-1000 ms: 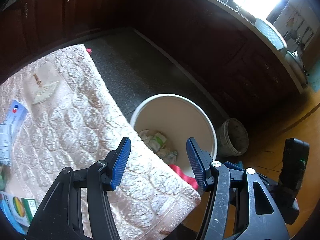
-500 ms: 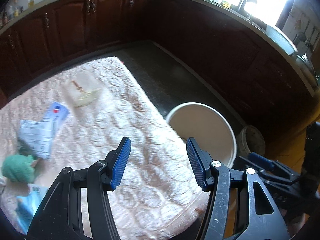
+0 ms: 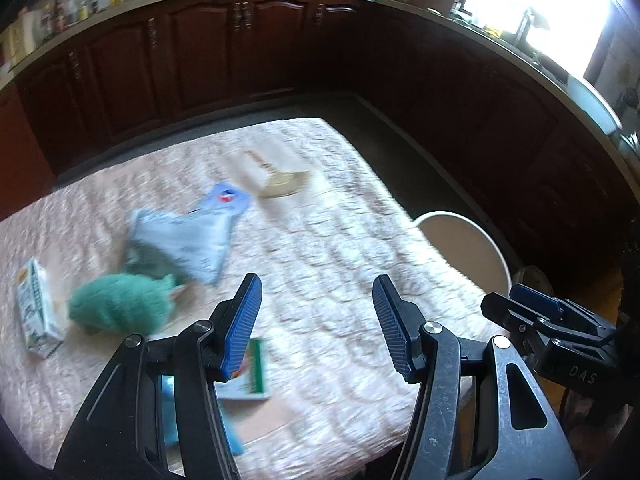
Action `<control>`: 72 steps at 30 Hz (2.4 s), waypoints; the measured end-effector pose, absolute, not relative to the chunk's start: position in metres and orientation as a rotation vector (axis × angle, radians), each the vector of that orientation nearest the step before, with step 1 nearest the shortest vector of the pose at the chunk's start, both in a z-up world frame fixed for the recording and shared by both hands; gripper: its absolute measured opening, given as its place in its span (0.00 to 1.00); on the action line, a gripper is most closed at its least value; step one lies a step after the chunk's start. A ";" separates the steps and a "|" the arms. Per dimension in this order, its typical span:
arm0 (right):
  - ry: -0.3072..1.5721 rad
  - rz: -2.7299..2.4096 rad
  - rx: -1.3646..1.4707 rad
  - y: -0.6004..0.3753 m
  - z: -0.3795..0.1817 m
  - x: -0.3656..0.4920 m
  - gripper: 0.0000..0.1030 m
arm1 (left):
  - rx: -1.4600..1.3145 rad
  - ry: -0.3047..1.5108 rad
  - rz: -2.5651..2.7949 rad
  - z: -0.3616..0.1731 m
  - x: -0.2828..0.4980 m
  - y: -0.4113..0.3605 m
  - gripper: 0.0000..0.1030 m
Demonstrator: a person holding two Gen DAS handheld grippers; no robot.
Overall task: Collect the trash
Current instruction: 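Move both open grippers back over the table, then grasp the green towel with the left gripper while the right grasps the printed paper bag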
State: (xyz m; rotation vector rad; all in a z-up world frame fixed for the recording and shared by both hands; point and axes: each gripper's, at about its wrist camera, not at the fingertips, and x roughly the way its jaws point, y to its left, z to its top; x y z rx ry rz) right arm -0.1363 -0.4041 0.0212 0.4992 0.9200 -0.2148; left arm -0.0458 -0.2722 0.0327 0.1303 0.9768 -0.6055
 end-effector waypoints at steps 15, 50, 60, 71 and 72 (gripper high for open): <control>1.016 -0.015 0.439 -0.322 -0.001 -0.081 0.72 | 0.046 1.052 -0.438 0.015 -0.013 -0.134 0.55; 1.116 0.057 0.417 -0.298 -0.034 -0.024 0.76 | -0.309 1.213 -0.350 -0.037 0.094 -0.105 0.79; 1.100 0.068 0.439 -0.301 -0.030 -0.012 0.77 | -0.256 1.273 -0.318 -0.074 0.090 -0.145 0.61; 1.052 0.173 0.391 -0.280 -0.018 0.041 0.83 | -0.157 1.205 -0.429 -0.025 0.082 -0.122 0.27; 1.067 0.175 0.366 -0.273 -0.020 0.052 0.83 | -0.150 1.198 -0.427 -0.019 0.080 -0.116 0.27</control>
